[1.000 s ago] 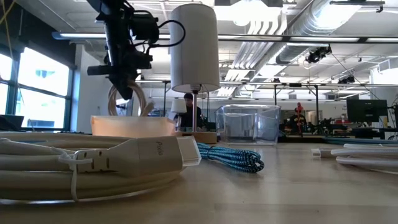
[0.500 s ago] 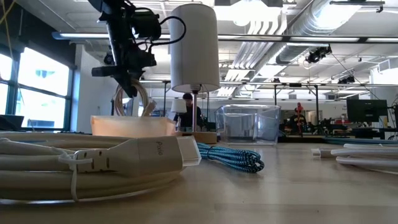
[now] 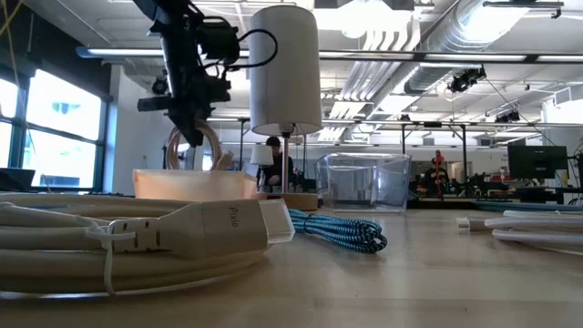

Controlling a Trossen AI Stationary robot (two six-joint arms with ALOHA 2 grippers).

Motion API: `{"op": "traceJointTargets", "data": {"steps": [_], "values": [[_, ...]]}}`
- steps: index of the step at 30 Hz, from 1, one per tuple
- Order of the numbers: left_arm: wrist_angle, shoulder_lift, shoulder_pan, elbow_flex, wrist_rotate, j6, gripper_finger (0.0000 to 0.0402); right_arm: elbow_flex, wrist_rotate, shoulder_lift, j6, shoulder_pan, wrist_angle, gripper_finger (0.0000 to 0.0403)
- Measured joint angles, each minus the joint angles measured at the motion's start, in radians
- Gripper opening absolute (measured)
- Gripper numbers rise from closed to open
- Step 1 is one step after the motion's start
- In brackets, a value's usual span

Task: Pick & Place USB Port
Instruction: Put the top right white usb cable into the orange bin

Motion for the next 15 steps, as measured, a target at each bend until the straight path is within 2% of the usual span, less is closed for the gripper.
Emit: {"op": "traceJointTargets", "data": {"steps": [4,9,15], "values": [[0.002,0.0,0.0,0.042,-0.006,-0.048,0.0067,0.0,-0.001,0.007,-0.001,0.0,0.0,0.0144],[0.01,-0.001,0.001,0.065,-0.023,-0.047,0.0129,0.0,-0.006,0.012,-0.001,0.001,-0.006,0.0144],[-0.01,-0.001,0.0,0.065,-0.173,-0.03,0.0203,0.0,-0.007,0.014,0.002,0.0,-0.024,0.0144]]}}
